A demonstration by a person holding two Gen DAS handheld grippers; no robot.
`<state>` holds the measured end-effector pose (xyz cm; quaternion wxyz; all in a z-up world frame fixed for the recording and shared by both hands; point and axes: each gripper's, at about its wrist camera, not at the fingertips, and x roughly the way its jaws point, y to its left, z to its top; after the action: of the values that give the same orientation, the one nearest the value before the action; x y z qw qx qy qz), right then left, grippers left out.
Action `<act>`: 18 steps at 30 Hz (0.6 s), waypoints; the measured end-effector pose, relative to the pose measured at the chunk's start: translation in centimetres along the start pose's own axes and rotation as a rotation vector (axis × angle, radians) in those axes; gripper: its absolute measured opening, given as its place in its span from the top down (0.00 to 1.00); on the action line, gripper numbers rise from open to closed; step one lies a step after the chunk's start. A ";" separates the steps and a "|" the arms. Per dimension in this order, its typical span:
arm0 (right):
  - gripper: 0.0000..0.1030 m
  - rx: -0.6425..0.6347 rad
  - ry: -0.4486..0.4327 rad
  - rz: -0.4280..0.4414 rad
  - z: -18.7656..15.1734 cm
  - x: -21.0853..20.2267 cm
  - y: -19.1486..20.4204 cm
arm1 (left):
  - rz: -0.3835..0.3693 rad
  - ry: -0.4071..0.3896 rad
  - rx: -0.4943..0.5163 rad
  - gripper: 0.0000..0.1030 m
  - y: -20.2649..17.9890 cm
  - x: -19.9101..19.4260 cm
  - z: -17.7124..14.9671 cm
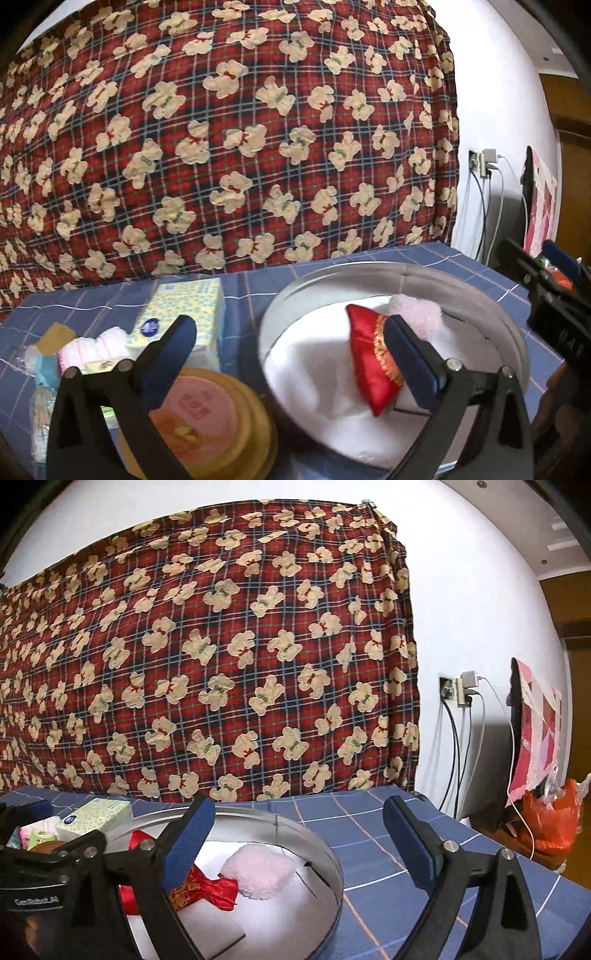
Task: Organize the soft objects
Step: 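Carry the pouch and puff over the silver tin and release both inside, then withdraw both tools from the tin back toward the remaining items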
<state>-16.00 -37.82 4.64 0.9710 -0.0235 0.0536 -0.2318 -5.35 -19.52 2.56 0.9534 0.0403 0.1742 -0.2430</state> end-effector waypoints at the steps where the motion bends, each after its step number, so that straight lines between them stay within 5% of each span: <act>1: 0.09 0.004 -0.002 -0.004 0.0 -0.1 0.0 | 0.005 -0.001 -0.001 0.00 0.2 -0.1 -0.1; 18: 0.09 -0.026 -0.040 -0.110 0.2 -1.0 0.3 | 0.052 -0.035 0.035 0.00 2.4 -2.1 -1.0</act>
<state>-16.74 -37.08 4.90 0.9572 -0.0436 0.0360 -0.2837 -6.27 -16.31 2.31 0.9615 0.0572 0.1521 -0.2216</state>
